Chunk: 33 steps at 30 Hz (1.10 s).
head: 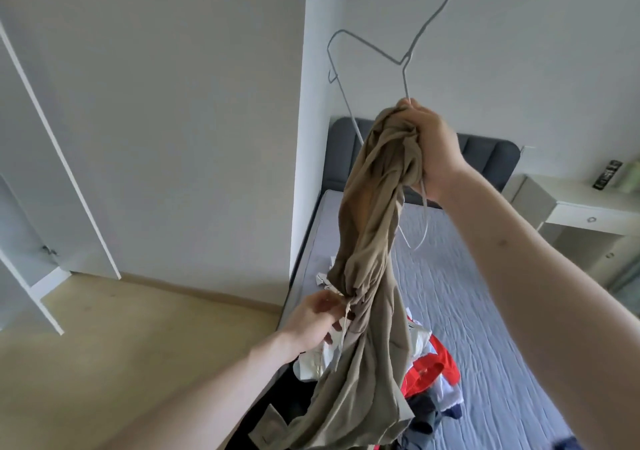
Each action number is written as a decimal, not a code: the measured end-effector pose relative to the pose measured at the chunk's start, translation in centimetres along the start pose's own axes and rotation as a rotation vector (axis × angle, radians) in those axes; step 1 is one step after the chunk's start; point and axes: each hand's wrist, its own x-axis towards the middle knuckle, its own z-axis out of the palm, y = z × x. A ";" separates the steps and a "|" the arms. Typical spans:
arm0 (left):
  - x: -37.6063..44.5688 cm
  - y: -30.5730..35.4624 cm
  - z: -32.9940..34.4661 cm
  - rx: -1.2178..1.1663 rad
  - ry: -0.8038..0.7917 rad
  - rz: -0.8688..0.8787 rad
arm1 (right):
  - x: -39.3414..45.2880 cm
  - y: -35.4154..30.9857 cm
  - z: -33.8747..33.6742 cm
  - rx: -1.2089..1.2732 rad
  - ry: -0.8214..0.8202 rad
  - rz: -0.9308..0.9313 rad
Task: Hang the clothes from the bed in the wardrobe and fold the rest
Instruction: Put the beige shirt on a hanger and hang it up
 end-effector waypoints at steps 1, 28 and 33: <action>0.0 0.3 -0.1 -0.056 0.045 0.019 | 0.5 -0.6 0.3 0.006 0.000 -0.014; 1.0 3.3 -10.4 -0.602 0.278 -0.337 | 7.9 -5.7 8.7 -0.125 -0.090 -0.142; 0.6 1.9 -11.2 -0.363 0.321 -0.372 | 7.8 -4.2 7.6 -0.094 -0.042 -0.125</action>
